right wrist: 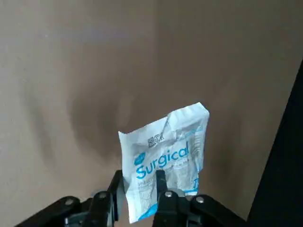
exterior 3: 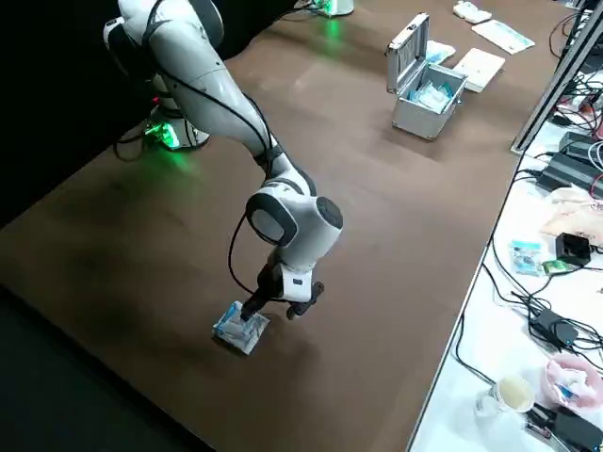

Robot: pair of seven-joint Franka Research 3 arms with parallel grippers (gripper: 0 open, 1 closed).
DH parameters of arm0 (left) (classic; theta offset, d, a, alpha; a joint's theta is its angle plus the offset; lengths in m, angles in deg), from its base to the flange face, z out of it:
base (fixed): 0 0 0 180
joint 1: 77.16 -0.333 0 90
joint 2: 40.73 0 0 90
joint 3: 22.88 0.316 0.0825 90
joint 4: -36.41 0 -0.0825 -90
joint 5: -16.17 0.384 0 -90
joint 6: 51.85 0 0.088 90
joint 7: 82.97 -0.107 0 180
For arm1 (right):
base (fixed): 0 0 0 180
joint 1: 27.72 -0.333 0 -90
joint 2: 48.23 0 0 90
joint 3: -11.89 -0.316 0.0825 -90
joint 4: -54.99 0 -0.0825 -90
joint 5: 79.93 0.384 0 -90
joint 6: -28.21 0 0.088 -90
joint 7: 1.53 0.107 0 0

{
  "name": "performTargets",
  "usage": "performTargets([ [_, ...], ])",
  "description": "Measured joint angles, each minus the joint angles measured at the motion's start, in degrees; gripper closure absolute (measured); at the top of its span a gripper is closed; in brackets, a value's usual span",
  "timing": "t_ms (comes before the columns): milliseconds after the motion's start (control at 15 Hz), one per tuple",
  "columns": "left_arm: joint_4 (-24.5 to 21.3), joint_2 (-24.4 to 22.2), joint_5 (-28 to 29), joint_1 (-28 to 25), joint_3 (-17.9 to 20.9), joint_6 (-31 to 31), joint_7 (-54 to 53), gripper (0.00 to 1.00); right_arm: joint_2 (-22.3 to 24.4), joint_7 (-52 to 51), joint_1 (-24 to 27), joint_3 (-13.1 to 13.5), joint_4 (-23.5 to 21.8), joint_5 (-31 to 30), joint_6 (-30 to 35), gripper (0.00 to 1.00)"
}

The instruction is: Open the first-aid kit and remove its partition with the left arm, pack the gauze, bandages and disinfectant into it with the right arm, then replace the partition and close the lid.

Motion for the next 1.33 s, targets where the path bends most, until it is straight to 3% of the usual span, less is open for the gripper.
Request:
performTargets([
  [133,0.00,0.00,0.00,0.03,-0.16,0.00,0.00,0.00,-0.06,0.40,0.00,0.00,0.00,-0.01,0.00,0.74],
  [600,0.01,0.00,0.00,-0.06,-0.25,0.08,0.01,0.00,-0.10,2.14,-0.15,-0.02,-0.05,-0.03,0.00,0.81],
  [800,0.02,-0.07,0.00,-0.08,-0.19,0.87,0.02,0.00,-0.09,2.38,-0.69,-0.42,-0.05,-0.02,0.06,0.97],
  [867,0.02,-0.07,0.00,-0.08,-0.19,0.87,0.02,0.00,-0.01,2.43,-1.29,-0.72,-0.04,0.18,0.42,0.97],
  [1200,-0.07,0.05,0.00,-0.07,-0.16,0.72,0.02,0.00,2.37,3.83,-6.40,-5.98,0.37,11.07,6.76,0.98],
  [1333,-0.33,0.51,0.00,-0.06,-0.16,0.49,0.02,0.00,3.47,6.24,-6.86,-9.81,0.48,12.72,10.70,0.98],
])
